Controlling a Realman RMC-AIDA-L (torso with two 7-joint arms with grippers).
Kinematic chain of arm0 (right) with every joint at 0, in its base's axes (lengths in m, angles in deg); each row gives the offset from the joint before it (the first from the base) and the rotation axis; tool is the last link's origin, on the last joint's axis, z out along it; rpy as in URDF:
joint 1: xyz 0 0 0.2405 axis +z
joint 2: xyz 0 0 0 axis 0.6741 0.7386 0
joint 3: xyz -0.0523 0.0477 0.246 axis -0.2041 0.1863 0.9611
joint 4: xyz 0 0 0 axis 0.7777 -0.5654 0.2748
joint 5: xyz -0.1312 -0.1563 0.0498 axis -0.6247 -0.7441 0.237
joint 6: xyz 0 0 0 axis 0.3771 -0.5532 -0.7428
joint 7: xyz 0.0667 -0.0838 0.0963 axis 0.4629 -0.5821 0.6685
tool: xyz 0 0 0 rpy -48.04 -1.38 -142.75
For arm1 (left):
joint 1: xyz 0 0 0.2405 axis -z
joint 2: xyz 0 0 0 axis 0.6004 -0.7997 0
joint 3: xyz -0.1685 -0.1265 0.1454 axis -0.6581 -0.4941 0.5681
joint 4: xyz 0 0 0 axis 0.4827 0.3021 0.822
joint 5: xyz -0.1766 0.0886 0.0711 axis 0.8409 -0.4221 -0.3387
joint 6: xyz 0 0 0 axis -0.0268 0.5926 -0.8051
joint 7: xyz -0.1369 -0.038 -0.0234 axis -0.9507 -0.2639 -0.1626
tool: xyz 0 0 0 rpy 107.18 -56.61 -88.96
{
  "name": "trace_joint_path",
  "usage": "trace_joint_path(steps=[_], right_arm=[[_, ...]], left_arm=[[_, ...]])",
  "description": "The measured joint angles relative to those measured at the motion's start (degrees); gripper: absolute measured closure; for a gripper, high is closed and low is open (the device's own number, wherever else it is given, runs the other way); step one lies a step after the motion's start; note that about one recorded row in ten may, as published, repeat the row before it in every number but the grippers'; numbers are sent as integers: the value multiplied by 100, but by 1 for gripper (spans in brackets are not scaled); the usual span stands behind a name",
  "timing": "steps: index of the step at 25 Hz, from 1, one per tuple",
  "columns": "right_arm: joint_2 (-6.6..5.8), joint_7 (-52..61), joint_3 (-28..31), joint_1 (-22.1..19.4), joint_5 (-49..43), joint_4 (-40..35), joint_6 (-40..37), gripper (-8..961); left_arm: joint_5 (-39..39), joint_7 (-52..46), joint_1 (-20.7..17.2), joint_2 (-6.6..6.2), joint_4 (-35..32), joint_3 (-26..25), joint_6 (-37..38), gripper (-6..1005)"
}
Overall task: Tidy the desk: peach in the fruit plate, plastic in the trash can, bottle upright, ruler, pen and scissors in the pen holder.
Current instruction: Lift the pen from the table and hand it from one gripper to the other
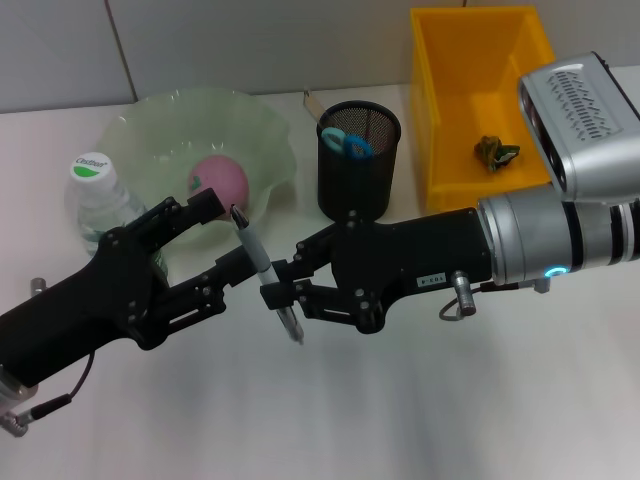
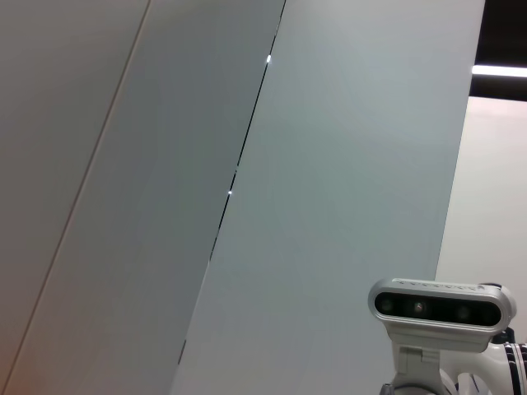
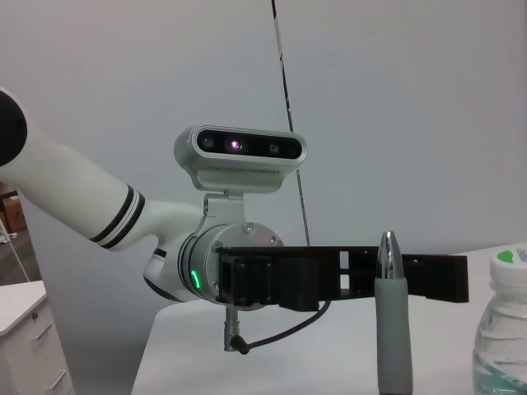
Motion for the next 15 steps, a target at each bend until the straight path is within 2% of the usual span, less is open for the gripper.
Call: trace_joint_path(steps=[15], right_arm=[[-11, -17, -10, 14, -42, 174, 69, 821]], left_arm=[[-39, 285, 106, -6, 379, 171, -208, 170]])
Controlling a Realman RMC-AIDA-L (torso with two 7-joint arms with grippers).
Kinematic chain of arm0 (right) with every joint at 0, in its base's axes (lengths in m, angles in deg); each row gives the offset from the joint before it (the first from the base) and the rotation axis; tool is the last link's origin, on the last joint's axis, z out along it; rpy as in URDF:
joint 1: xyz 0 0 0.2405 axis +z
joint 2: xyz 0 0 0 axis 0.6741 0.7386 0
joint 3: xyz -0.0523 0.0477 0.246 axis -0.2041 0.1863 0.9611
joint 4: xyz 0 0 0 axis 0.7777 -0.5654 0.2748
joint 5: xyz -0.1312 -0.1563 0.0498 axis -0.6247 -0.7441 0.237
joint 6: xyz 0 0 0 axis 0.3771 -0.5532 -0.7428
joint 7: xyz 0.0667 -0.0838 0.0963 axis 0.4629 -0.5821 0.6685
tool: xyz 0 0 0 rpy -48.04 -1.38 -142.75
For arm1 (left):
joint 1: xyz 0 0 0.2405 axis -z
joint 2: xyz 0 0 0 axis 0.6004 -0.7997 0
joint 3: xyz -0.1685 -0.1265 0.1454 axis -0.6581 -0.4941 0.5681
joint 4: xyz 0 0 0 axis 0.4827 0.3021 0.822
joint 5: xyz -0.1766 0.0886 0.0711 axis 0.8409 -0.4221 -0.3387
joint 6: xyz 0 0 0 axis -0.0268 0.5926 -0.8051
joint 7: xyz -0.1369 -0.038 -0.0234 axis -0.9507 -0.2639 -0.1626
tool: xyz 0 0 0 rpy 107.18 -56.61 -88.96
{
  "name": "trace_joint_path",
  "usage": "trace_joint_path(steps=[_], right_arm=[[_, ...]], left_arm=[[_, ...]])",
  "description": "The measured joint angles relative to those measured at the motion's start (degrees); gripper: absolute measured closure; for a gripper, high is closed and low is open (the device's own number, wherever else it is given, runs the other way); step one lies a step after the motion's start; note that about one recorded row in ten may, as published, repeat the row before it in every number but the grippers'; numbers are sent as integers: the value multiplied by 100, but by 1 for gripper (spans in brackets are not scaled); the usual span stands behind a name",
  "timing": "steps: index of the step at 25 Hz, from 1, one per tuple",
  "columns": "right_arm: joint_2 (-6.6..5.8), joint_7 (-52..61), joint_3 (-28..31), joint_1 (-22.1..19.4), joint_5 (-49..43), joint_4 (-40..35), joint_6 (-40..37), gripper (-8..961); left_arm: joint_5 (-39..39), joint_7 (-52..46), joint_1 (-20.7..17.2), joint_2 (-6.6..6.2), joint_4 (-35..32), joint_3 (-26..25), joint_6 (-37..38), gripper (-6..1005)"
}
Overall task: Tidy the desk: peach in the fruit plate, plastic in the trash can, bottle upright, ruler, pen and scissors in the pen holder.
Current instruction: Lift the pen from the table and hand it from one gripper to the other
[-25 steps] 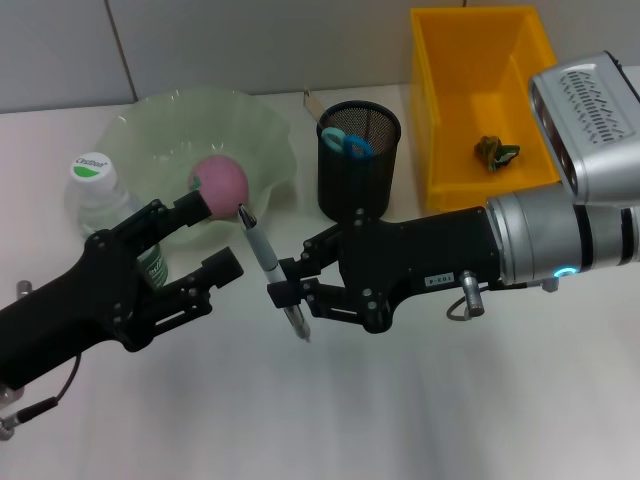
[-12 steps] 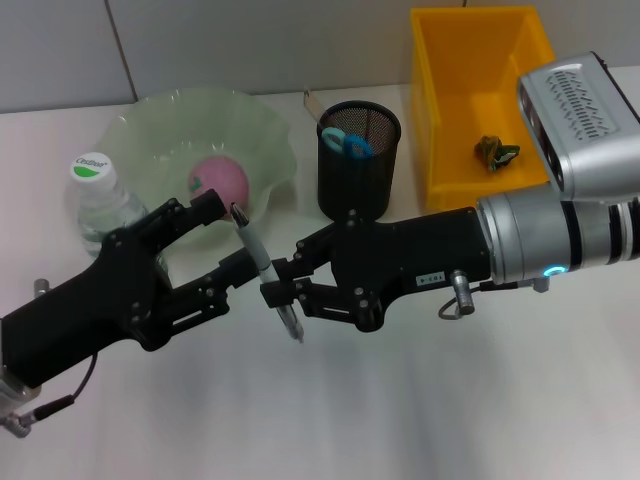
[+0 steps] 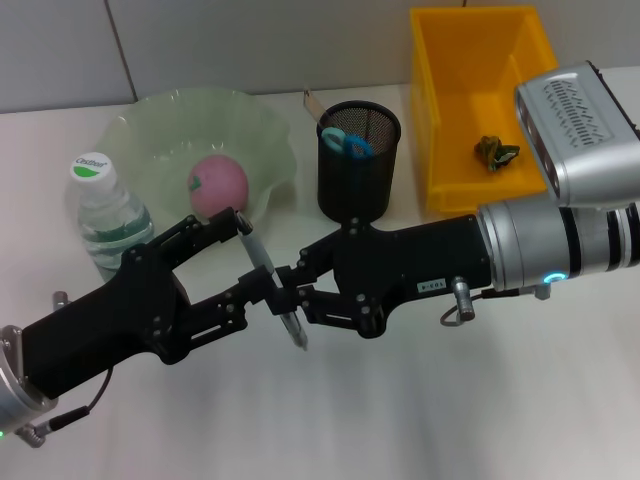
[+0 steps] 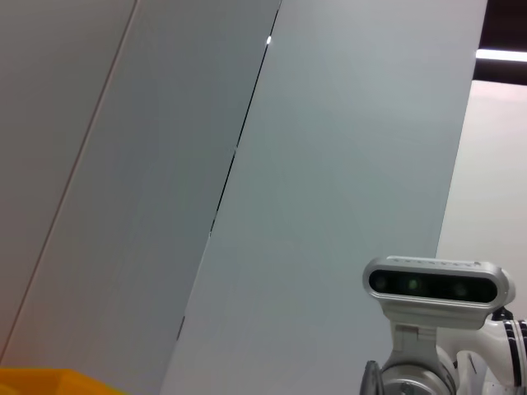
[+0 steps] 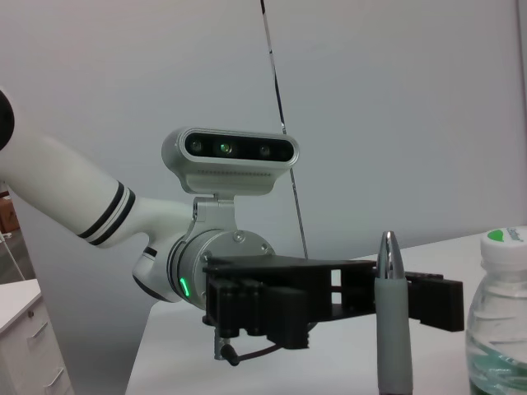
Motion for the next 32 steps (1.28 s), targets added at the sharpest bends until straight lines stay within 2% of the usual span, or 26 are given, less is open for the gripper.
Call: trace_joint_path(steps=[17, 22, 24, 32], right_arm=[[-9, -80, 0, 69, -12, 150, -2, 819], [-9, -83, 0, 70, -12, 148, -2, 818], [-9, -83, 0, 76, -12, 147, -2, 818], [-9, -83, -41, 105, -12, 147, -2, 817]], left_arm=[[-1, 5, 63, 0, 70, 57, -79, 170], [-4, 6, 95, 0, 70, 61, -94, 352], [-6, 5, 104, 0, 74, 67, -95, 554], [-6, -36, 129, 2, 93, 67, -168, 631]])
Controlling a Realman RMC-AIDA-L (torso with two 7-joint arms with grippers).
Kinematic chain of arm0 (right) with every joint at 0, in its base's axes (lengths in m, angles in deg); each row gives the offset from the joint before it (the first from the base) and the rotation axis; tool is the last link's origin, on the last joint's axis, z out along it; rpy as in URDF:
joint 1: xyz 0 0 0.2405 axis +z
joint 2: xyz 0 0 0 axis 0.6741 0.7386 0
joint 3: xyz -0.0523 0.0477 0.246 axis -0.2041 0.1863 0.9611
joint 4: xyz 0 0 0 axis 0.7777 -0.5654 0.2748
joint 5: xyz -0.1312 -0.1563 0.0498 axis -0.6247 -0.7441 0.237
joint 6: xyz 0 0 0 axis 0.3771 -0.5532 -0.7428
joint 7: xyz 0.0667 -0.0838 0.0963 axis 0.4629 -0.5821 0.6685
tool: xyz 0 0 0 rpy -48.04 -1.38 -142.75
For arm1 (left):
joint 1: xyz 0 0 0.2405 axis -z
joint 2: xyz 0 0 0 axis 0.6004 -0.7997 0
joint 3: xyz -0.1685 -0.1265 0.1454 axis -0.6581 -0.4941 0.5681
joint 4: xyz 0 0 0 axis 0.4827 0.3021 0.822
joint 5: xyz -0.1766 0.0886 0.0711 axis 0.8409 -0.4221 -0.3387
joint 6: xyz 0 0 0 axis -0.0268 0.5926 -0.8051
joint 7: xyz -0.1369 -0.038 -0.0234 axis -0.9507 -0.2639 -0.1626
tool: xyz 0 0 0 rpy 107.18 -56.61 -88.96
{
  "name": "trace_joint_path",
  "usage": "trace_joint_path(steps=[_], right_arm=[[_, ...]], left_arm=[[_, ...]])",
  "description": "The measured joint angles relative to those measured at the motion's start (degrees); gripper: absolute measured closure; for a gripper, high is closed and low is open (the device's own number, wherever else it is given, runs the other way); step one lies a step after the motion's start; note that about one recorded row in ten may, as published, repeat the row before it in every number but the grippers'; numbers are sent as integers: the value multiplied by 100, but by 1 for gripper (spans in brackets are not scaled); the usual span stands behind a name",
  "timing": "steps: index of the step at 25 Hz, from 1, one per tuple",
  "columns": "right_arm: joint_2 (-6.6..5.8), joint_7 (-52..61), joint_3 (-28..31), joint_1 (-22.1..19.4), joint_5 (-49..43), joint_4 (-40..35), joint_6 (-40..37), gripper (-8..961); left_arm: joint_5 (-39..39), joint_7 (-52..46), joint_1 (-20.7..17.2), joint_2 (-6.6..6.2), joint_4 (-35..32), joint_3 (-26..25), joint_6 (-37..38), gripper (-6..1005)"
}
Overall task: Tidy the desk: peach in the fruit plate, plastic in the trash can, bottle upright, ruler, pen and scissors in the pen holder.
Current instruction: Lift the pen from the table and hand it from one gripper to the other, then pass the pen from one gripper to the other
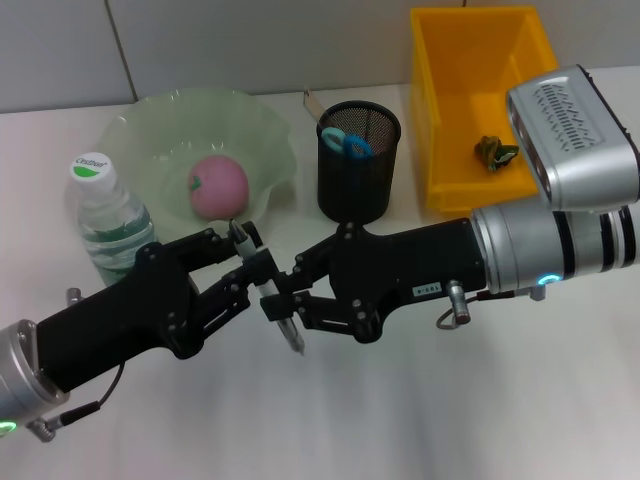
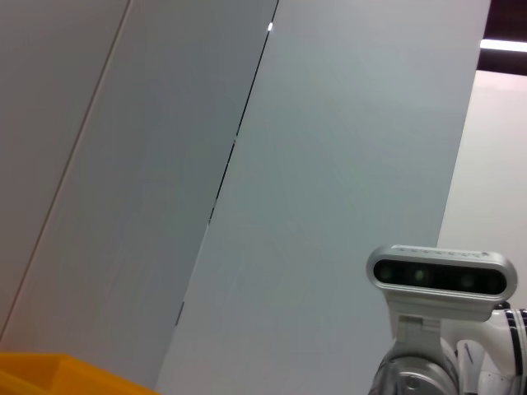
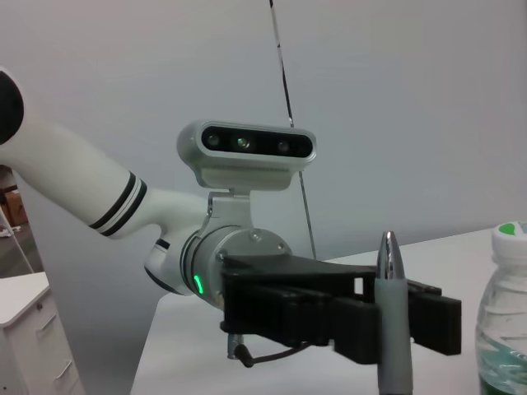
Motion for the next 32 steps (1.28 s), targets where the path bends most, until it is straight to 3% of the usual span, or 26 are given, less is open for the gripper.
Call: trace_joint_path(steps=[9, 15, 17, 32], right_arm=[[0, 46, -2, 21, 4, -8, 2, 816], [0, 60, 48, 26, 33, -9, -11, 815], [0, 61, 34, 28, 34, -9, -1, 815], [0, 67, 56, -21, 42, -9, 1, 409]], left_arm=[[28, -33, 59, 7, 102, -28, -26, 717], [54, -86, 72, 1, 125, -61, -4, 859], [49, -94, 75, 0, 127, -61, -7, 859], [209, -170, 42, 7, 144, -62, 8, 859]])
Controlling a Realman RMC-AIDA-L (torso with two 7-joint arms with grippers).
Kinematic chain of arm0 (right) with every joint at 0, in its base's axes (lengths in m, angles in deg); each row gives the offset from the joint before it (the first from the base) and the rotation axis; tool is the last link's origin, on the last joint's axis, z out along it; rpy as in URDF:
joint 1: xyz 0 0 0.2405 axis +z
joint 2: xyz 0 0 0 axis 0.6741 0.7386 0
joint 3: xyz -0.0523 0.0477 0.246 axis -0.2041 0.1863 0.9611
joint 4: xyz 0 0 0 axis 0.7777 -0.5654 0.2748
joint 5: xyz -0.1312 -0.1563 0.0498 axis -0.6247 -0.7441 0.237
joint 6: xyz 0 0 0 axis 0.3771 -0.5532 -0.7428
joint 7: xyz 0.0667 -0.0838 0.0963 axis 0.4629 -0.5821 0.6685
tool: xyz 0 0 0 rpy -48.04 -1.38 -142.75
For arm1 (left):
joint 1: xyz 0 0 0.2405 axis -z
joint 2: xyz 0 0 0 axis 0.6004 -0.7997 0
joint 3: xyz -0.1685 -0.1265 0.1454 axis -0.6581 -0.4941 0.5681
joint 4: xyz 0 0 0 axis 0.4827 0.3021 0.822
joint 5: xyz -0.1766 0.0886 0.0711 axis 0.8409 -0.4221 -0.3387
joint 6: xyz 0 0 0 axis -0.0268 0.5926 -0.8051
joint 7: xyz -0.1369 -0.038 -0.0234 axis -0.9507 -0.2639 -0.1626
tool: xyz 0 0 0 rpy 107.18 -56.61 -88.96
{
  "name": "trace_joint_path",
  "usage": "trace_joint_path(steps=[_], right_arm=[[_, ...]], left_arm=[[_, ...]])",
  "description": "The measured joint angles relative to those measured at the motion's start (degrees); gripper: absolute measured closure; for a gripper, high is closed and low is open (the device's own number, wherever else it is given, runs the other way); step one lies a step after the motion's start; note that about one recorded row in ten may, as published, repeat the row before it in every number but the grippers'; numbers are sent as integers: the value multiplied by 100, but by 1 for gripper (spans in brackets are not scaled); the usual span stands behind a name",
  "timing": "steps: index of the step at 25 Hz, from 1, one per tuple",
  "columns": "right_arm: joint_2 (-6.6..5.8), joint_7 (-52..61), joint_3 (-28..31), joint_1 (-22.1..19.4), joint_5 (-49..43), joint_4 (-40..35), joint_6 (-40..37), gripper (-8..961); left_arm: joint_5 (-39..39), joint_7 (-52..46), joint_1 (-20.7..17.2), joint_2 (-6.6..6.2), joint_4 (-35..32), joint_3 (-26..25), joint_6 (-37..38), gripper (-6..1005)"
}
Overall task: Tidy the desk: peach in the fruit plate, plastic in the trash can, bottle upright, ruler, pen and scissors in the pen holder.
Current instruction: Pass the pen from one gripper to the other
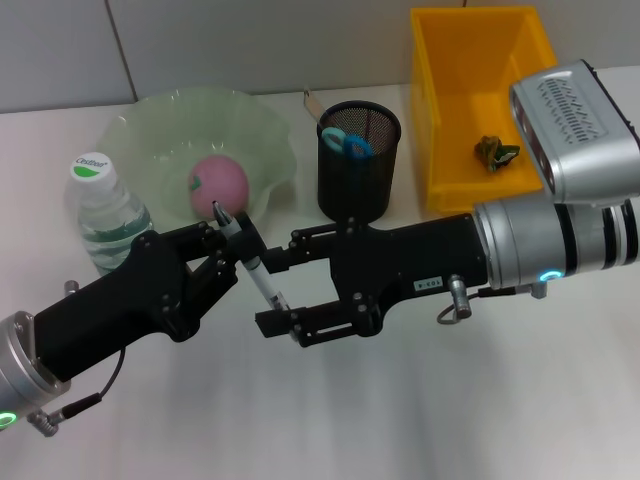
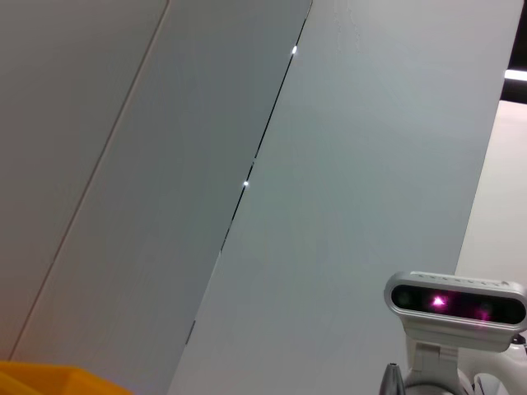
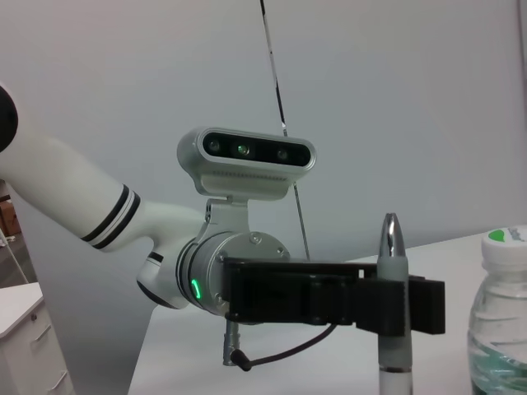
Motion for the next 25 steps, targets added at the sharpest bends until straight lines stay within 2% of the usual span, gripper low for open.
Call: trace_joint_path(steps=[7, 11, 16, 25], right_arm=[[4, -66, 57, -26, 8, 171, 20, 275], [11, -284, 178, -79, 76, 375, 42, 269], [7, -818, 216, -258, 632, 646, 61, 262], [-57, -419, 250, -270, 639, 667, 69, 248]], left_arm=[[165, 0, -29, 0, 66, 0, 43, 858], [228, 1, -42, 0, 122, 0, 105, 858], [245, 1, -43, 0, 134, -6, 124, 858], [406, -20, -52, 0, 196, -9, 135, 859]])
